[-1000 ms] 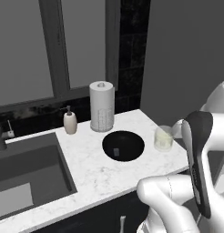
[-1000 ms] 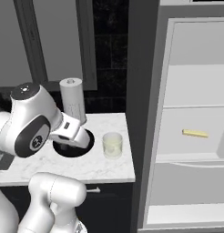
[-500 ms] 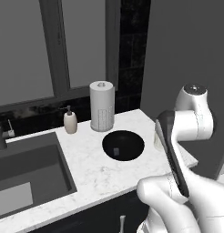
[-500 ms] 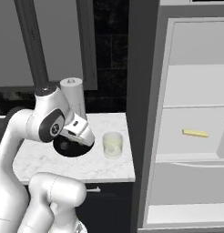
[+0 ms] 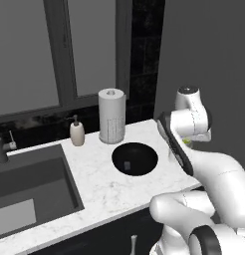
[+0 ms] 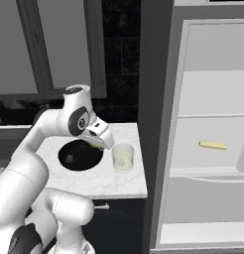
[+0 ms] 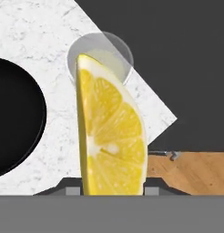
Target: Grab a lemon wedge from the fridge and one ice cube from the ice bowl, and put them in the glass of lemonade.
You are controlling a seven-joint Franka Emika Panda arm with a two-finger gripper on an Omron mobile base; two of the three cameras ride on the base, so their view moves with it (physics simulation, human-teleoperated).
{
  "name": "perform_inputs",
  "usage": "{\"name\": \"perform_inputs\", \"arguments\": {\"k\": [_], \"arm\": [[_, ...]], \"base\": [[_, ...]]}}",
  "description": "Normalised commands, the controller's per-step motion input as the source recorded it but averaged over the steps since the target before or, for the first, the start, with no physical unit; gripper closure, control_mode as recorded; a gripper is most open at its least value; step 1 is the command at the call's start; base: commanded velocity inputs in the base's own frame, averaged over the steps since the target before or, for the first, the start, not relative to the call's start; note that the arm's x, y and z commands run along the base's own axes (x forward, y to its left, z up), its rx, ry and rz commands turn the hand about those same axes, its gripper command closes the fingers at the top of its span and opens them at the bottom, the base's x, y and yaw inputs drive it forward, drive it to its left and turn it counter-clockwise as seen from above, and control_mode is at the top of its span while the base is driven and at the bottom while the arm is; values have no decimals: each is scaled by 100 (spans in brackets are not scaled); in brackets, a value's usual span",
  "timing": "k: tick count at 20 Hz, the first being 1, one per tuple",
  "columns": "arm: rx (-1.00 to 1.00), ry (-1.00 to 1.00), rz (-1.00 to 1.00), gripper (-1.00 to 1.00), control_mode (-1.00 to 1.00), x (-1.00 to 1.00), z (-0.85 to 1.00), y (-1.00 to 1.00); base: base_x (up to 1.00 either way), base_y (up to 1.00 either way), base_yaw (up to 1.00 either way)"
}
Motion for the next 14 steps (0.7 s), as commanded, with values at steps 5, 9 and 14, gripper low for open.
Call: {"name": "perform_inputs", "arguments": {"k": [5, 9, 14], "arm": [[4, 15, 0, 100, -100, 67, -24, -49], [5, 1, 0, 100, -100, 30, -79, -3], [5, 0, 0, 100, -100, 19, -32, 0]], "base": [[0, 0, 0], [0, 0, 0], [0, 0, 0]]}}
